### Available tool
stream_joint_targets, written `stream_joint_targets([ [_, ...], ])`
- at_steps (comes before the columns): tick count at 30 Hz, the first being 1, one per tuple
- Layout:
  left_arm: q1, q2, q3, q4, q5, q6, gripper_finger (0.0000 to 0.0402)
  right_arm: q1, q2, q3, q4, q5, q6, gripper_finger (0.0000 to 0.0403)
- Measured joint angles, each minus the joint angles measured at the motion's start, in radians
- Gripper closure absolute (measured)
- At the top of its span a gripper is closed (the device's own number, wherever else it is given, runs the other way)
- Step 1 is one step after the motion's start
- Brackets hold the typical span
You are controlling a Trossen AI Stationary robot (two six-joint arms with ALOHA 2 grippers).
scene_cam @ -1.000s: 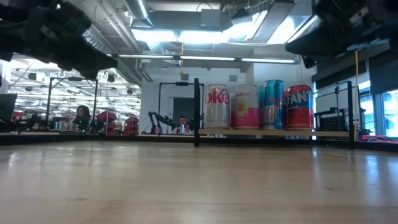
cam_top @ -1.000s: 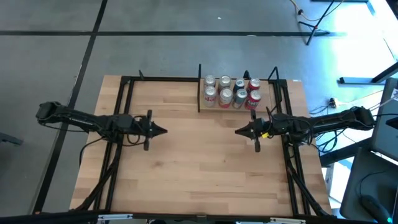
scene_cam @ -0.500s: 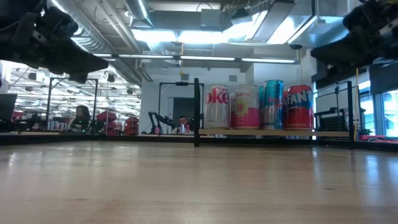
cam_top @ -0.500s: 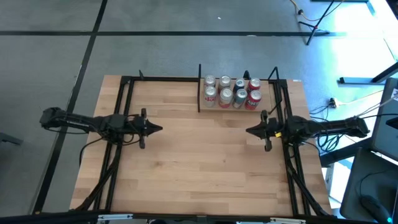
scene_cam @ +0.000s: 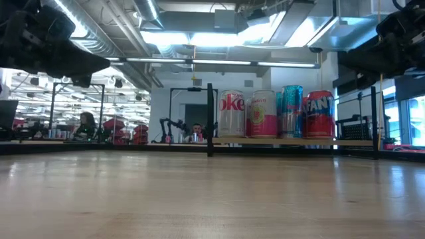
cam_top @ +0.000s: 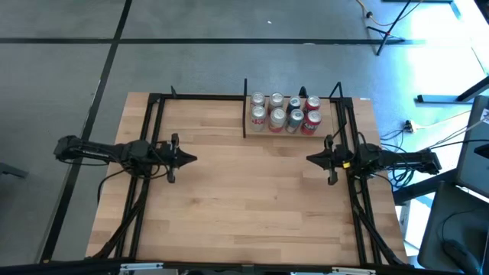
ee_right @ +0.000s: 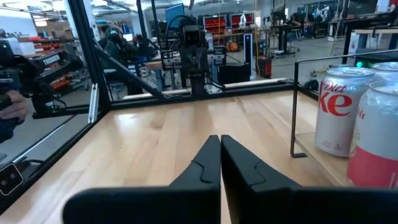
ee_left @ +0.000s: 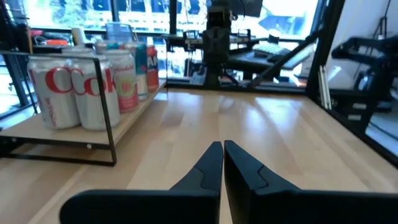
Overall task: Place canned beverage on shelf
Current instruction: Return to Home Position
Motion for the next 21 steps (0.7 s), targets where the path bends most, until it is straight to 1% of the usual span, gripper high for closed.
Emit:
stream_joint_targets([
  [5,0.0,-0.046,0.0,-0.057,0.004,0.016,0.0401,0.0,0.006,0.0,-0.001,-0.002,0.033,0.0402],
  [10,0.0,-0.077,0.0,-0.067,0.044,0.016,0.0401,0.0,0.006,0.0,-0.002,-0.002,0.068,0.0402],
  [15,0.0,-0.074,0.0,-0.092,0.015,0.006,0.0401,0.0,0.006,0.0,-0.002,-0.002,0.071,0.0402],
  [21,0.0,-0.069,0.0,-0.091,0.012,0.006,0.0401,0.0,0.006,0.0,-0.003,-0.002,0.071,0.0402],
])
